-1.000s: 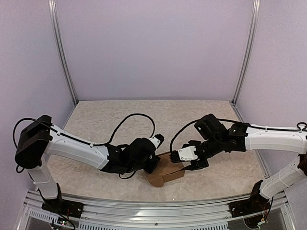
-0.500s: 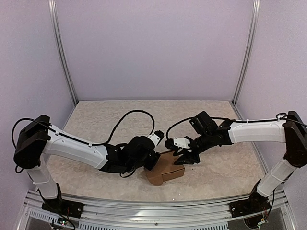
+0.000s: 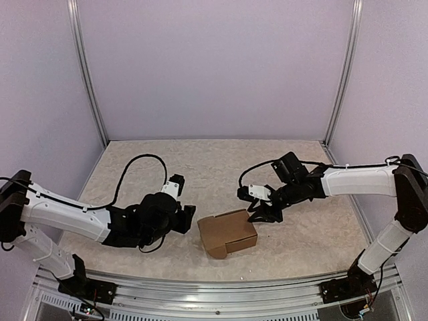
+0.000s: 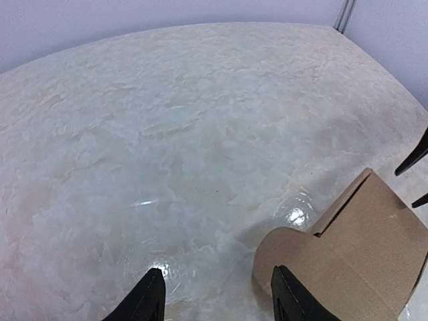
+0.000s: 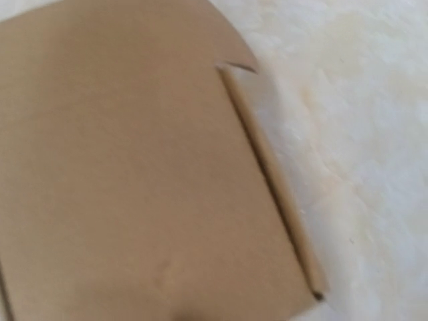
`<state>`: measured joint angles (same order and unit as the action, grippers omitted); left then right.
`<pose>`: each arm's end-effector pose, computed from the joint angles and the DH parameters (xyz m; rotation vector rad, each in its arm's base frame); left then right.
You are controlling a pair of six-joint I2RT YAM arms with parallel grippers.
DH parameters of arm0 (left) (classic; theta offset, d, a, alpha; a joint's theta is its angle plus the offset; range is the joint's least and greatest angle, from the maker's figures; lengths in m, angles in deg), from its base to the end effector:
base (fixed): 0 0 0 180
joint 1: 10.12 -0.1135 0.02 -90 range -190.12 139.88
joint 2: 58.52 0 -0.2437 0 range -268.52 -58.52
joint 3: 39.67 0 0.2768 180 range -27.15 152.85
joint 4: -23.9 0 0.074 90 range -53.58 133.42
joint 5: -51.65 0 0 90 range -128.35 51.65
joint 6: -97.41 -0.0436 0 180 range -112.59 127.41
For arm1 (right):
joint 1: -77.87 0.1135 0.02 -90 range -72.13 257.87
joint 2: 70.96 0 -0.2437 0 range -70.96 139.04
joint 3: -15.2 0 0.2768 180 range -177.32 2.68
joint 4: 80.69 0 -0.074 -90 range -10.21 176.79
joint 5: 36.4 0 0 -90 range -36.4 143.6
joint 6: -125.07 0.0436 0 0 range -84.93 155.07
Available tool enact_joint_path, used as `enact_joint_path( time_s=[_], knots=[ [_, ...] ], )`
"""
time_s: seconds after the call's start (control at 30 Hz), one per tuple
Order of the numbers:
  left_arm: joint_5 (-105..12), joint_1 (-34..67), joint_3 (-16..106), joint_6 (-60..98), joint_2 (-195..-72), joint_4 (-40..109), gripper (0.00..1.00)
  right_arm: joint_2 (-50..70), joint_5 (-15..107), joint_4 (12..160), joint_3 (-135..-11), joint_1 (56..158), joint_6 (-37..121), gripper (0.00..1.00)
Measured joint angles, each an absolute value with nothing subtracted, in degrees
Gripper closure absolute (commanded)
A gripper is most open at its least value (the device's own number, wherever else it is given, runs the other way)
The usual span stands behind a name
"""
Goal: Fold the paper box
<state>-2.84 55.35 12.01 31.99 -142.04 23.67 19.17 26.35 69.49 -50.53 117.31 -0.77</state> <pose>0.1563 -0.2814 0.1522 0.3626 1.9952 -0.3373 0.2488 0.2305 0.1514 -1.6585 1.8347 0.6224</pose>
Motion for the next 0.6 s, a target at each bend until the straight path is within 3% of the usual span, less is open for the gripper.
enact_joint_path(
  time_s=[0.13, 0.27, 0.6],
  knots=[
    [-5.79, 51.92, 8.12, 41.15, -140.6, 26.42, 0.46, 19.15, 26.11, 69.52, -49.94, 116.24, -0.81, 0.62],
    [-10.6, 51.37, 2.94, 44.71, -138.55, 25.09, 0.46, 18.36, 25.78, 69.21, -49.74, 116.09, -1.01, 0.52],
    [-28.04, 56.57, -1.26, 29.21, -132.27, 18.07, 0.45, 13.82, 28.23, 66.26, -49.74, 116.7, -6.39, 0.47]
  ],
)
